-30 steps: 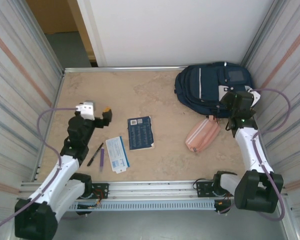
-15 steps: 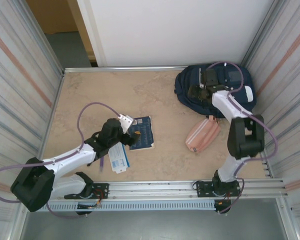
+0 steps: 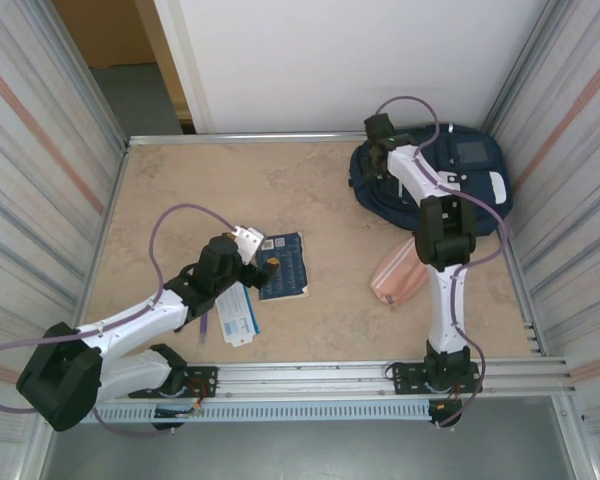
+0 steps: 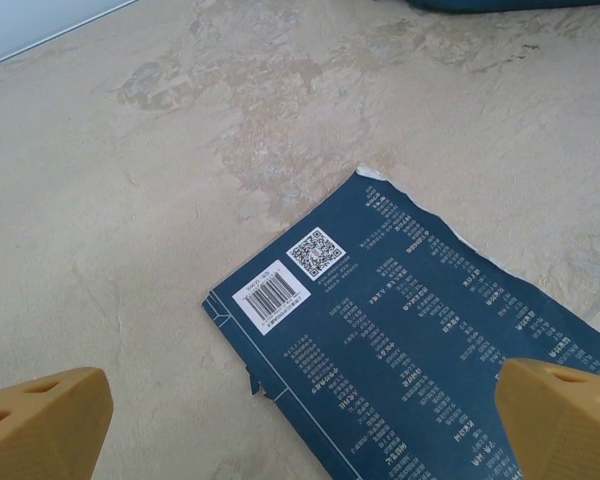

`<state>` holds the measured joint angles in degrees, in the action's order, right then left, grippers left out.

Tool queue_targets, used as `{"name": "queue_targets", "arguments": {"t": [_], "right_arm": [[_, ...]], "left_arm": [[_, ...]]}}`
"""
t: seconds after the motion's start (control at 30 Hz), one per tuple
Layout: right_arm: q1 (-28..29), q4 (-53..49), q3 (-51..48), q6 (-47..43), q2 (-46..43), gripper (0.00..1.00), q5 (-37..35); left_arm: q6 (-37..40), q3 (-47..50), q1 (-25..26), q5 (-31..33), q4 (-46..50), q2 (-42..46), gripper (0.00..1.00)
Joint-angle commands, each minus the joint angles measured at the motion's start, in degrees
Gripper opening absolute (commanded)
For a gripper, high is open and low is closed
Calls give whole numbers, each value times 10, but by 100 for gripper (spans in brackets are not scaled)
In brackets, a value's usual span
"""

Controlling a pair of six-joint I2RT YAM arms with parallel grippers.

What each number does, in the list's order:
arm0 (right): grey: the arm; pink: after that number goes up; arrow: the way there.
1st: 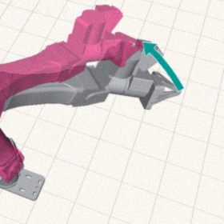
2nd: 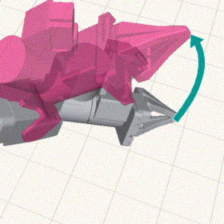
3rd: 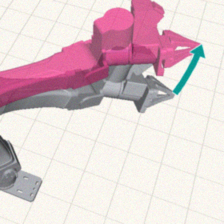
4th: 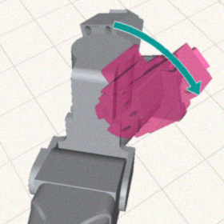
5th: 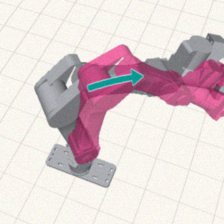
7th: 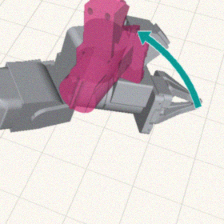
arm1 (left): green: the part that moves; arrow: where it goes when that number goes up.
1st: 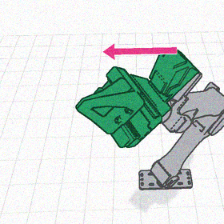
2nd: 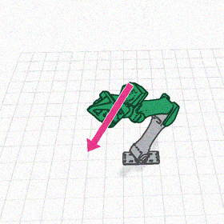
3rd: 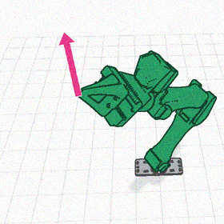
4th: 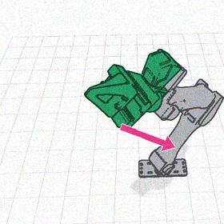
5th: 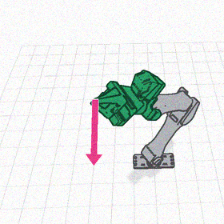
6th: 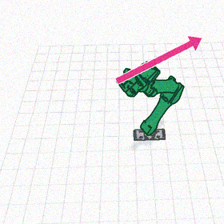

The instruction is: Pack the student bag

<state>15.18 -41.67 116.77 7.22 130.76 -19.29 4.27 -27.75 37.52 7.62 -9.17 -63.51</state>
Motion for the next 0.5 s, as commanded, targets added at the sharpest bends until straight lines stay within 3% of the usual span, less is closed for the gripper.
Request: {"name": "queue_targets", "arguments": {"t": [0.0,0.2,0.33,0.47], "right_arm": [[13,-111,78,-38,60,49,-115],[3,-145,110,-29,87,44,-111],[-2,-147,98,-26,82,25,-81],[3,-137,91,-71,60,3,-51]], "left_arm": [[0,-12,-2,10,-9,-4,99],[-21,7,-6,62,-31,13,99],[-41,17,-10,114,-34,17,99],[-39,11,-12,94,-29,13,99]]}}
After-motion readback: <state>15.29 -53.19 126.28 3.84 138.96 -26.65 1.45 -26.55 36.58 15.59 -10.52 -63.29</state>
